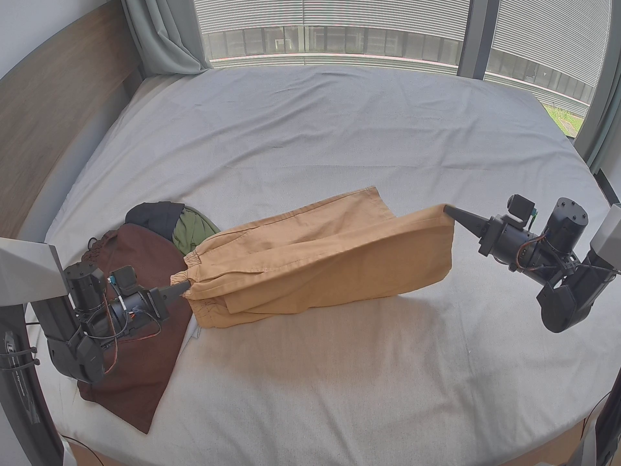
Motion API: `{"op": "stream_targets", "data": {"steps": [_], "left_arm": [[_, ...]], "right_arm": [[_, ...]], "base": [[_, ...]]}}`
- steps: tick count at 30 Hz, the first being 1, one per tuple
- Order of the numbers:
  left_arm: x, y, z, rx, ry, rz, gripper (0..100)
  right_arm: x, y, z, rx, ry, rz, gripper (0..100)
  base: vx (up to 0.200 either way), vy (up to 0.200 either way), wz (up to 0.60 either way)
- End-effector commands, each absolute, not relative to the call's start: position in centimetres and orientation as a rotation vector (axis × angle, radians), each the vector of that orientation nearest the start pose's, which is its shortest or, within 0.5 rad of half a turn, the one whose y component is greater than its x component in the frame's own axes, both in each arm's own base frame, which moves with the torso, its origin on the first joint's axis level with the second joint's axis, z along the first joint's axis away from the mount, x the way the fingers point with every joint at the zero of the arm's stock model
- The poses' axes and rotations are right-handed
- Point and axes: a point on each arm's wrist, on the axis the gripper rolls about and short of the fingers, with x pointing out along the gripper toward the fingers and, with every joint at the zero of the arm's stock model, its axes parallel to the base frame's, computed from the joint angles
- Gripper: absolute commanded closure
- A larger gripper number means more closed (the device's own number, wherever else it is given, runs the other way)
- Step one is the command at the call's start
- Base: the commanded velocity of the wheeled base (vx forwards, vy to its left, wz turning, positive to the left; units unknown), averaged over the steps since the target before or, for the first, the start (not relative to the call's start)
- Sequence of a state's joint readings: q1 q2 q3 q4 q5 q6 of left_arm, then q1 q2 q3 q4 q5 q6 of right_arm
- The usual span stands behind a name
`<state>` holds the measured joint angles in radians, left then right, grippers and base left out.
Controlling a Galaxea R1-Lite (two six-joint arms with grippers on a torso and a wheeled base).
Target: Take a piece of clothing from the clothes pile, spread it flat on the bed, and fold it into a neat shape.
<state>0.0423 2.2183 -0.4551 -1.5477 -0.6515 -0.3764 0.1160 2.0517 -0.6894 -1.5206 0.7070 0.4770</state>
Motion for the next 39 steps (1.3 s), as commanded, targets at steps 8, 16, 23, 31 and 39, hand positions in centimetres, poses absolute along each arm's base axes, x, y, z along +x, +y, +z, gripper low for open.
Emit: {"op": "stream_targets", "data": {"steps": [8,16,23,31,39], "left_arm": [[32.5,-0.5,2.7,-0.450,0.320,-0.543,100],[34.1,-0.5,2.7,-0.483,0.281,-0.470,100],[34.8,-0.5,2.3,-0.490,0.274,-0.452,100],[35.5,-1.1,2.4,-0.521,0.267,-0.461,100],[36.0,-1.7,1.4,-0.521,0.277,-0.440,100]], "right_arm": [[38.2,5.8,12.5,0.433,-0.002,0.851,100],[41.2,6.3,12.9,0.439,0.005,0.855,100],[43.5,6.6,12.6,0.441,0.004,0.856,100],[45.5,6.9,11.6,0.466,0.043,0.848,100],[47.3,7.1,11.1,0.479,0.047,0.848,100]], "base": [[0.000,0.000,0.00],[0.000,0.000,0.00],[0.000,0.000,0.00],[0.000,0.000,0.00],[0.000,0.000,0.00]]}}
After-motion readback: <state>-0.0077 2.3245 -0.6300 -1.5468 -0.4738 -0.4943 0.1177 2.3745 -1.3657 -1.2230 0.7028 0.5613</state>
